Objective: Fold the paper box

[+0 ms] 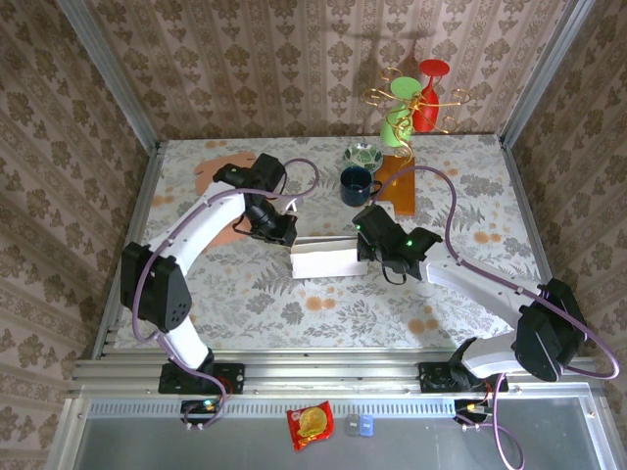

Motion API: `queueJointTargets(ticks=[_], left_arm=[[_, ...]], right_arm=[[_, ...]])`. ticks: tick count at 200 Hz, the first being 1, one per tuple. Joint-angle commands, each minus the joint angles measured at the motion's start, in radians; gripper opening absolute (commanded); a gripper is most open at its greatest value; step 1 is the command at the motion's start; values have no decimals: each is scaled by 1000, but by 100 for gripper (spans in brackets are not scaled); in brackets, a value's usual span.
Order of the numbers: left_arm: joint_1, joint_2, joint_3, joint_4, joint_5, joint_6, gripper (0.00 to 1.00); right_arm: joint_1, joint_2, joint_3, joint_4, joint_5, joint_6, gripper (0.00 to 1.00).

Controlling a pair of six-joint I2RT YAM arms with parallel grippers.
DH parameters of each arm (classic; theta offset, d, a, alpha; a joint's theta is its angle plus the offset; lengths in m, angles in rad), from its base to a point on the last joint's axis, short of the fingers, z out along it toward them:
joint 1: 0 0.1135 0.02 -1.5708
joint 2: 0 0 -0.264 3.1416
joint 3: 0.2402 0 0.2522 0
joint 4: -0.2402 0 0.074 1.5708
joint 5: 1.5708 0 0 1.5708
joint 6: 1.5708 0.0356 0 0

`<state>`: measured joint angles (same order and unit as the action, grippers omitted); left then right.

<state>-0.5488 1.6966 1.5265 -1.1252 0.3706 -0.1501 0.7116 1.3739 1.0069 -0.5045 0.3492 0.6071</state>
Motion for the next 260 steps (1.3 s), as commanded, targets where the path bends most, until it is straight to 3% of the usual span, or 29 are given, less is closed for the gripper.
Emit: queueJointTargets(ticks=[1,165,260], left_arm=[[-9,-52,-22,15,-24,12,15],[-69,-78,-48,27,-197,42,24],[-69,-68,-53,27,-221,55,17]], right_arm=[[12,33,-21,-99,-46,22,0],[12,37,-21,-100,-51,28,0],[12,39,-20,-101,-52,26,0]])
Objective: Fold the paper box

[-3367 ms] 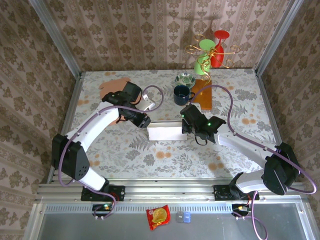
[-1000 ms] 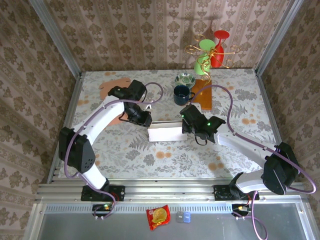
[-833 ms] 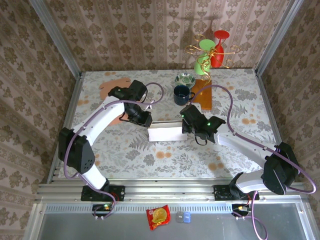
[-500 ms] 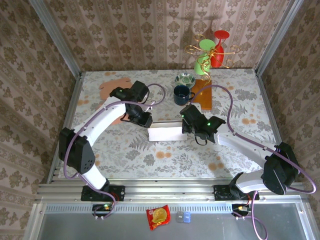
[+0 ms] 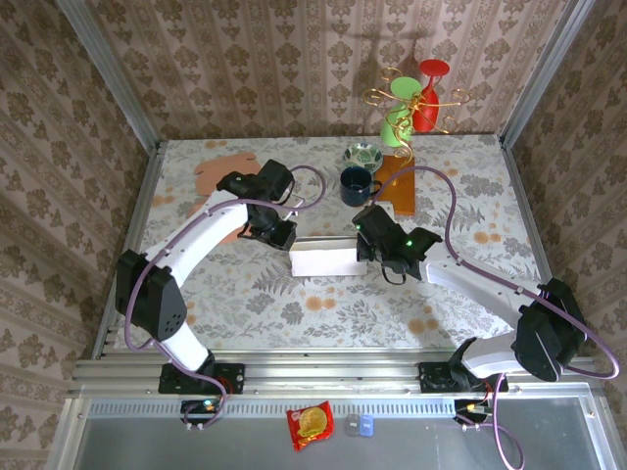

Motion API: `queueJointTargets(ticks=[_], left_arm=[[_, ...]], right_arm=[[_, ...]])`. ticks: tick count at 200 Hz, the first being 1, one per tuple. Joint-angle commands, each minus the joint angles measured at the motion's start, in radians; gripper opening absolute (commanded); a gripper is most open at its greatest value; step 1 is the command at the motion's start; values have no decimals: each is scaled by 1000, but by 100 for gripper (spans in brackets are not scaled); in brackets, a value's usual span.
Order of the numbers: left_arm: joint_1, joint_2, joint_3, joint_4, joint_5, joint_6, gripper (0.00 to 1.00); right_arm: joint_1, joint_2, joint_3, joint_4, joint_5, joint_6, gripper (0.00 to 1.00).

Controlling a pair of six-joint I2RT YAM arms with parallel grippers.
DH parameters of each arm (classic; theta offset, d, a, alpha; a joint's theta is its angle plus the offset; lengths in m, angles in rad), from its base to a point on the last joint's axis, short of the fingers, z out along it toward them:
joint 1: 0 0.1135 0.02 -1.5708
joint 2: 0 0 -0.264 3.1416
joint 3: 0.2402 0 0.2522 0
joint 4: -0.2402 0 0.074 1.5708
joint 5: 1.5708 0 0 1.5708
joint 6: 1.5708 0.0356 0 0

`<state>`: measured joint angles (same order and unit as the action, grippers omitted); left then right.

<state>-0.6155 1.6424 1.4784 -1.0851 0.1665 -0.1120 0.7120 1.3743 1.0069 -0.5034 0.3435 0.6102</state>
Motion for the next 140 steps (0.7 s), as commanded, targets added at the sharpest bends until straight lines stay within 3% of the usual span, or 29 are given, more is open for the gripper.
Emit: queueJointTargets(ticks=[1,102,125,140], left_arm=[[-3,-14,-4,-14,-18,17,17],[-3,-14,-3,-4,-13,16,6],[-3,-18,-5,-7,-9,12,6],[-3,-28,-10,-2,-16,5,15]], right_arm=[[12,39,-19,-102,-46,22,0],[12,39,-21,-102,-46,25,0],[12,37,-21,-103,-46,25,0],[11,37,-21,-103,-47,25,0]])
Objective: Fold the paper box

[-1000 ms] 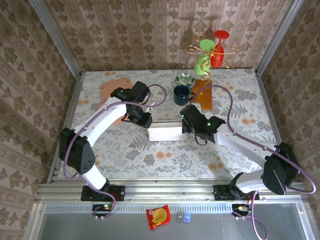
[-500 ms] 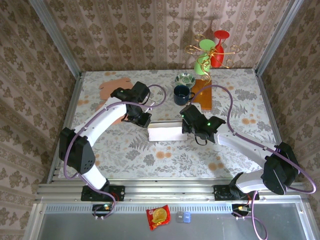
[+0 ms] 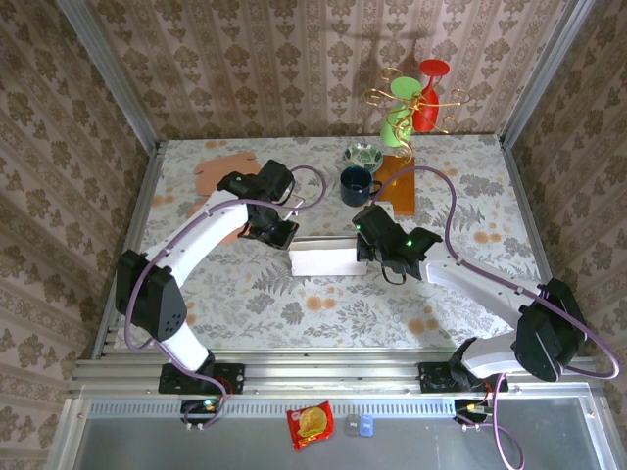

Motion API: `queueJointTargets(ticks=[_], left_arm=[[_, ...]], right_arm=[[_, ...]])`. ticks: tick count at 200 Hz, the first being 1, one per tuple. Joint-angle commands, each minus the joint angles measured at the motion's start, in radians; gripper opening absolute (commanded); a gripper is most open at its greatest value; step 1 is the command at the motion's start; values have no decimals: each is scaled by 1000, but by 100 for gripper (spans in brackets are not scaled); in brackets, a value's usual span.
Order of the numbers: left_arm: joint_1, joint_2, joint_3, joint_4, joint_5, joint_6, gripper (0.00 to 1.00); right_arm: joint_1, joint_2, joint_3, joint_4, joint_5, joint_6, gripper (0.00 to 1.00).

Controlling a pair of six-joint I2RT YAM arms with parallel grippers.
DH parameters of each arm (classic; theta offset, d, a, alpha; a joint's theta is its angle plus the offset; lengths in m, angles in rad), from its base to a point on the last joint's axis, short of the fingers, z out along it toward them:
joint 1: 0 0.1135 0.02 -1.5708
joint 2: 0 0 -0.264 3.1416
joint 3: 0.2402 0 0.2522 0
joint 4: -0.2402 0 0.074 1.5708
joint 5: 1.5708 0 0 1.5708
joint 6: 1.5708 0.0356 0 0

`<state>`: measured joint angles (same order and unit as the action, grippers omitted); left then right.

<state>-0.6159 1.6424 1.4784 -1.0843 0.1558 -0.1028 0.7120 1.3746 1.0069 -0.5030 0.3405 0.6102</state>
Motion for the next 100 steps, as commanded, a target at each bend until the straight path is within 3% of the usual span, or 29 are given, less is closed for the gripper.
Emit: queueJointTargets(ticks=[1,30,100], left_arm=[[-2,-29,-11,-1,-5,-5,15],[9,-56,-35,34,3,-22,22],[31,-46,-60,69,39,-20,21]], right_arm=[[12,36,-21,-103,-43,25,0],[12,35,-23,-103,-43,27,0],[12,33,-25,-104,-44,26,0]])
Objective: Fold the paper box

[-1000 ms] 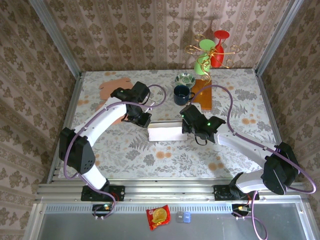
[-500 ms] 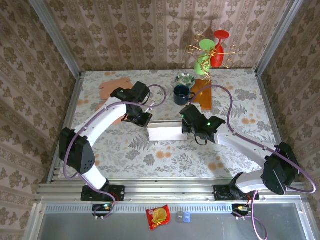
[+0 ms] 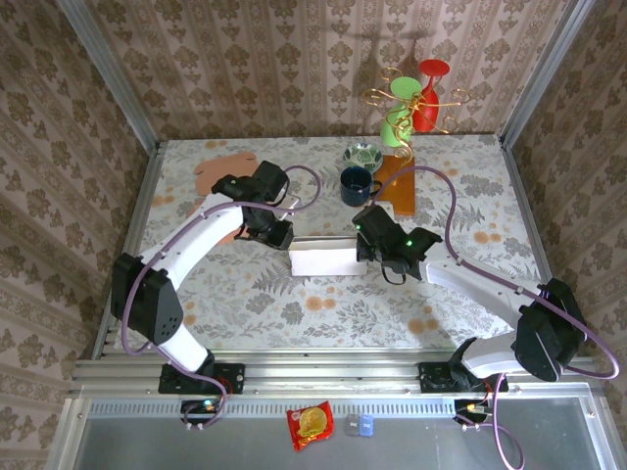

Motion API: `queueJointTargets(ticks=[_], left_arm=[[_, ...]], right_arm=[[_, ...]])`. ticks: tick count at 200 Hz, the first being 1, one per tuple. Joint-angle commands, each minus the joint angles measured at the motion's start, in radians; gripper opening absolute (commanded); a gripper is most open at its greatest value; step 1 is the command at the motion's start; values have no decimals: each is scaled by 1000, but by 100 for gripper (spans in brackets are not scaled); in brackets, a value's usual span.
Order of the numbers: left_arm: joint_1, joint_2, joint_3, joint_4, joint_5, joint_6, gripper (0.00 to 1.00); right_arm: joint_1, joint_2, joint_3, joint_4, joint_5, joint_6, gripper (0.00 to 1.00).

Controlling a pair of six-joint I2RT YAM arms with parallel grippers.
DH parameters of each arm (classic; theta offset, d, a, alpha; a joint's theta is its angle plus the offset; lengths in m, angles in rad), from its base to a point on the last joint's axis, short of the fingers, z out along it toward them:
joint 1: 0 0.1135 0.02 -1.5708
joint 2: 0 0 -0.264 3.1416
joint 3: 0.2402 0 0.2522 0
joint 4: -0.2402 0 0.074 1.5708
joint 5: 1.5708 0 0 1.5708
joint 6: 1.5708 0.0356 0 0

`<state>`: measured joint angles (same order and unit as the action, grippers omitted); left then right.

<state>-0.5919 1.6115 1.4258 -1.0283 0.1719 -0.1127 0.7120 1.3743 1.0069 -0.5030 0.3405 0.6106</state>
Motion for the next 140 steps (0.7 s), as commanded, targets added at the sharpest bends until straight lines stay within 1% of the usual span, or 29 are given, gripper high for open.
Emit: queueJointTargets(ticks=[1,41,69,140], left_arm=[[7,-13,-7,14,23,-10,21],[7,-10,-7,19,28,-9,21],[7,-4,-8,17,28,-2,19],[3,5,-13,10,21,5,19]], right_arm=[[11,34,-25,-104,-44,27,0],[11,32,-23,-104,-43,26,0],[12,36,-21,-103,-44,27,0],[12,35,-24,-103,-44,27,0]])
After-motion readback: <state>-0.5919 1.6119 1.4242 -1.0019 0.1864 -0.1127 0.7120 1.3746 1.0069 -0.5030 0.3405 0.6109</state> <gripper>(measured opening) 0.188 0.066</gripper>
